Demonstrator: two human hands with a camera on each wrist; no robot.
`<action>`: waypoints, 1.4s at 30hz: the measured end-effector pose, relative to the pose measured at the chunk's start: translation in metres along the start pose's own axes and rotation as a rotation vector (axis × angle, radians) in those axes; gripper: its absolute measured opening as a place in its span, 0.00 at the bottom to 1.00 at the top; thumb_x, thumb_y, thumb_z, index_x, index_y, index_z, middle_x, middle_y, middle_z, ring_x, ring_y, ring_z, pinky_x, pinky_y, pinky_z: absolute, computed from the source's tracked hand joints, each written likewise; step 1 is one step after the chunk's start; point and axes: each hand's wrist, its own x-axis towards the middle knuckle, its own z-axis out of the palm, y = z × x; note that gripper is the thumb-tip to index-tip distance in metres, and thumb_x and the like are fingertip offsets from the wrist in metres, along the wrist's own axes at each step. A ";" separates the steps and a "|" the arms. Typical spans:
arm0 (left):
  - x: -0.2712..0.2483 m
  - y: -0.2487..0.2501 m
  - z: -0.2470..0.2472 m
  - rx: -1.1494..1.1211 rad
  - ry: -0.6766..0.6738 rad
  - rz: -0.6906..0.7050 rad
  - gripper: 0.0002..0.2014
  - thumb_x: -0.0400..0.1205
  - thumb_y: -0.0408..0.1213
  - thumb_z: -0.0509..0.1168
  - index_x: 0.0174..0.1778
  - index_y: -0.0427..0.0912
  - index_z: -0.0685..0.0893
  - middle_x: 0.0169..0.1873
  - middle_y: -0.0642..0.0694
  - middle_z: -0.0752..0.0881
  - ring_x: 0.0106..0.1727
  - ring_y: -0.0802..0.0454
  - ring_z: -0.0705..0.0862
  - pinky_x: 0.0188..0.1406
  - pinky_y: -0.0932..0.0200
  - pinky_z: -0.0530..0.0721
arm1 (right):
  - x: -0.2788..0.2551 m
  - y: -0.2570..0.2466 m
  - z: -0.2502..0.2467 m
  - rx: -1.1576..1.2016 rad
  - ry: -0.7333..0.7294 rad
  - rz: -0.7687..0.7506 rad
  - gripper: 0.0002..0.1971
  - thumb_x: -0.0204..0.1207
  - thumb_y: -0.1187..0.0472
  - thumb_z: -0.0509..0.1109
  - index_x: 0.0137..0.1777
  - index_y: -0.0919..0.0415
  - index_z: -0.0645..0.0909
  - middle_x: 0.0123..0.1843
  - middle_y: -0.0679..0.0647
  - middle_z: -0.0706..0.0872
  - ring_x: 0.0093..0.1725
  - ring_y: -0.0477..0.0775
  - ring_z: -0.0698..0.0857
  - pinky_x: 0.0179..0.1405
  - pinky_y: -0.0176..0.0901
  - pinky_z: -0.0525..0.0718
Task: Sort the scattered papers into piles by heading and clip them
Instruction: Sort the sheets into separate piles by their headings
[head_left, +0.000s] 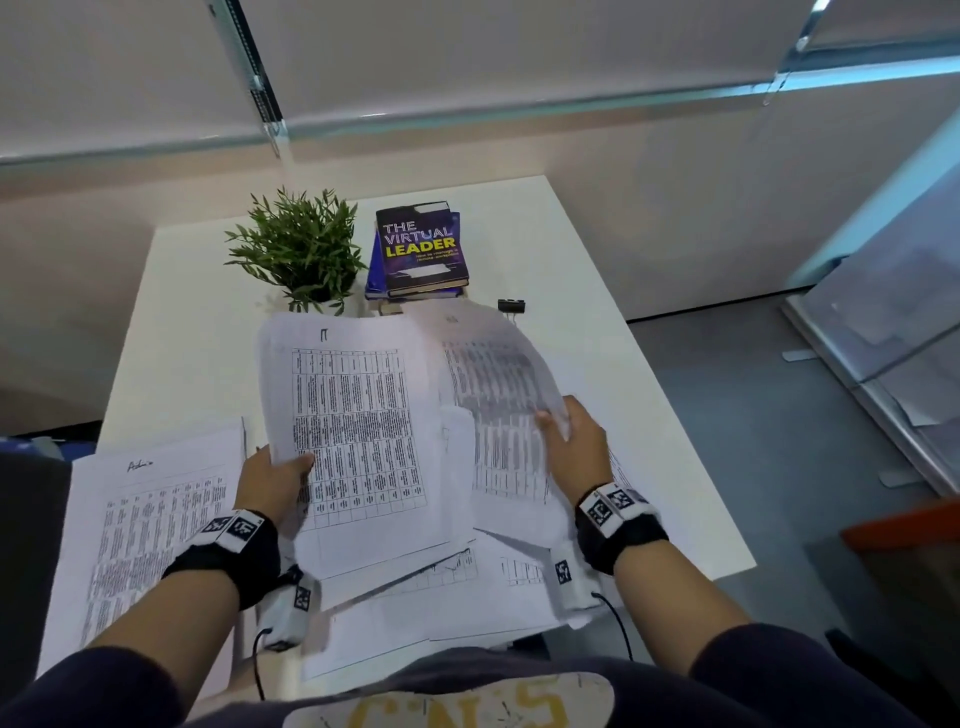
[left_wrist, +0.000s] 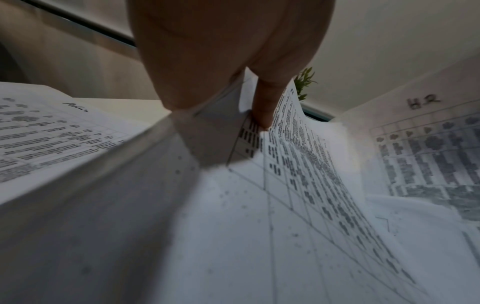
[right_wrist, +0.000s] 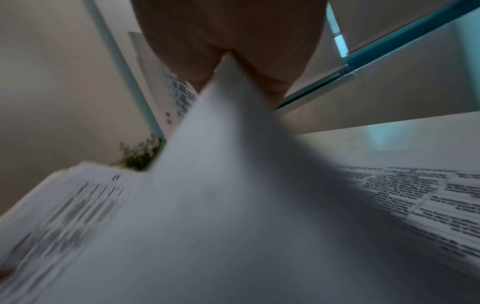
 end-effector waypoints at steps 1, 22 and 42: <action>-0.001 0.001 -0.001 -0.007 0.009 0.006 0.07 0.83 0.35 0.69 0.50 0.34 0.80 0.35 0.38 0.80 0.37 0.44 0.79 0.43 0.47 0.82 | 0.007 0.003 -0.008 0.041 0.041 0.040 0.12 0.83 0.52 0.65 0.50 0.61 0.79 0.38 0.55 0.83 0.35 0.52 0.79 0.36 0.45 0.79; -0.033 0.009 0.022 -0.196 0.092 -0.010 0.05 0.85 0.30 0.65 0.54 0.34 0.78 0.32 0.42 0.77 0.31 0.49 0.75 0.30 0.59 0.77 | 0.066 0.105 -0.062 -0.583 -0.305 0.360 0.13 0.78 0.61 0.70 0.59 0.64 0.76 0.56 0.58 0.82 0.51 0.60 0.82 0.47 0.44 0.80; -0.012 0.017 0.017 -0.187 -0.095 -0.046 0.04 0.84 0.32 0.66 0.46 0.38 0.77 0.26 0.45 0.72 0.25 0.51 0.70 0.22 0.61 0.73 | 0.056 -0.033 -0.111 0.458 -0.099 0.094 0.25 0.69 0.81 0.73 0.57 0.53 0.81 0.53 0.54 0.90 0.51 0.57 0.90 0.51 0.51 0.88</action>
